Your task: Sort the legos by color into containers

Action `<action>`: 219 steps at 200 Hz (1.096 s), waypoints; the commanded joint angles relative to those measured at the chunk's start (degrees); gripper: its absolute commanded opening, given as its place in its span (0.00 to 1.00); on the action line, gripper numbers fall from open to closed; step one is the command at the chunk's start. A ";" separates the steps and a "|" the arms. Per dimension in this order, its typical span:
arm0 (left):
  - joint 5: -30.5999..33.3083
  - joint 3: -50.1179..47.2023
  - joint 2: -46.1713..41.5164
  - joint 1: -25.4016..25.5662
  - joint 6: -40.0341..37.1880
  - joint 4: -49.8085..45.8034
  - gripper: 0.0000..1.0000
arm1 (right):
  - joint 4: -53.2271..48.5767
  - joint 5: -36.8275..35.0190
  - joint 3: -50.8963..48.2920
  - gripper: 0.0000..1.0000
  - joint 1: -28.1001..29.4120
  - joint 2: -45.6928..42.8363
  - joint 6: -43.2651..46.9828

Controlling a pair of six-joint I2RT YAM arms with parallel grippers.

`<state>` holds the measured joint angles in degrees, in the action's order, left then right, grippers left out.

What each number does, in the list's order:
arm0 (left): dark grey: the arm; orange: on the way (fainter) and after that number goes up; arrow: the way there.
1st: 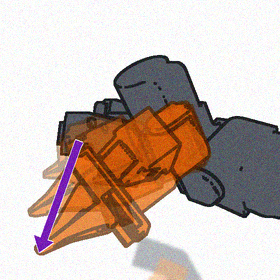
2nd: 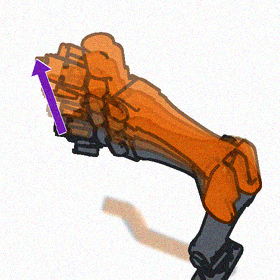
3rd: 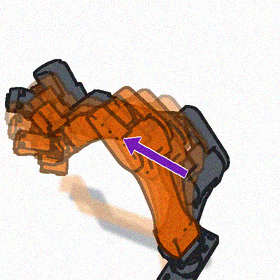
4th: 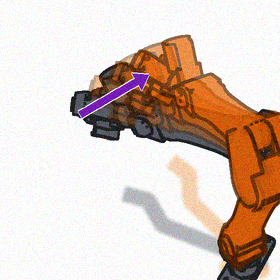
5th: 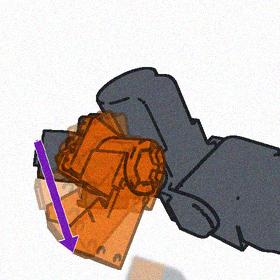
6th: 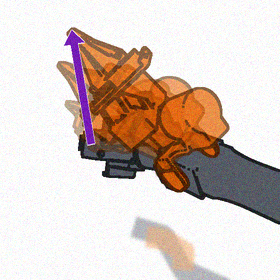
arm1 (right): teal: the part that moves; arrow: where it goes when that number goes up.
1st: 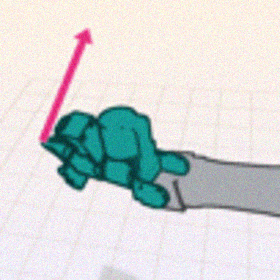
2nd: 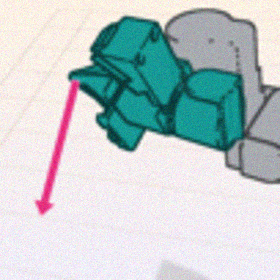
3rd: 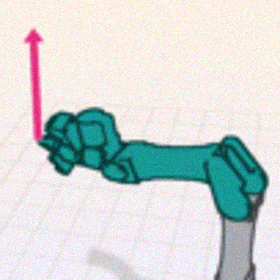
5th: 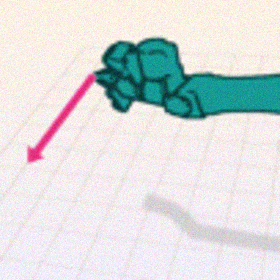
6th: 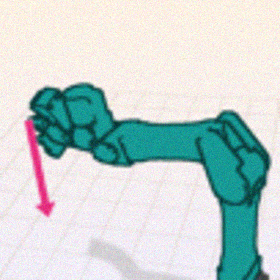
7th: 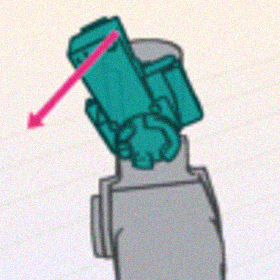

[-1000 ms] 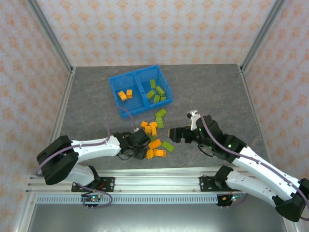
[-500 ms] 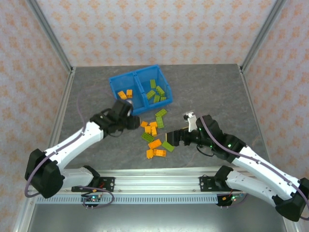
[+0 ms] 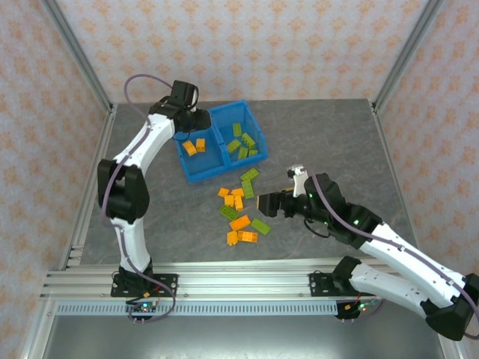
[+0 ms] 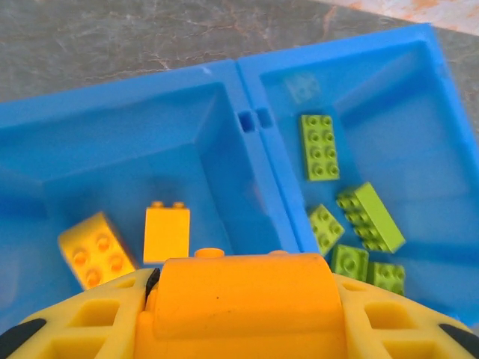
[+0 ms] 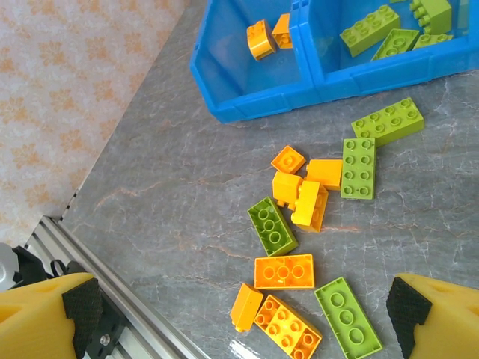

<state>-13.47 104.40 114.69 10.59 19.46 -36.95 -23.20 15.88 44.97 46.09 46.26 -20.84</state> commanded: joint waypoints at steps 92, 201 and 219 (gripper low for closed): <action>-2.05 8.99 2.17 -2.05 -1.94 -8.67 0.65 | 0.85 -1.22 1.86 0.99 0.23 0.51 -1.03; -0.73 -30.59 -35.46 19.63 -8.56 -3.49 0.68 | 2.01 -14.91 -1.75 0.99 0.15 -2.74 -1.69; -1.01 -37.86 -37.28 26.05 -7.21 -1.05 0.68 | 1.55 -15.95 -2.49 0.99 0.15 -3.84 -1.71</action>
<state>-15.46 74.78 77.82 31.38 13.34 -39.83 -22.63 5.32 43.86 46.09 44.16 -22.06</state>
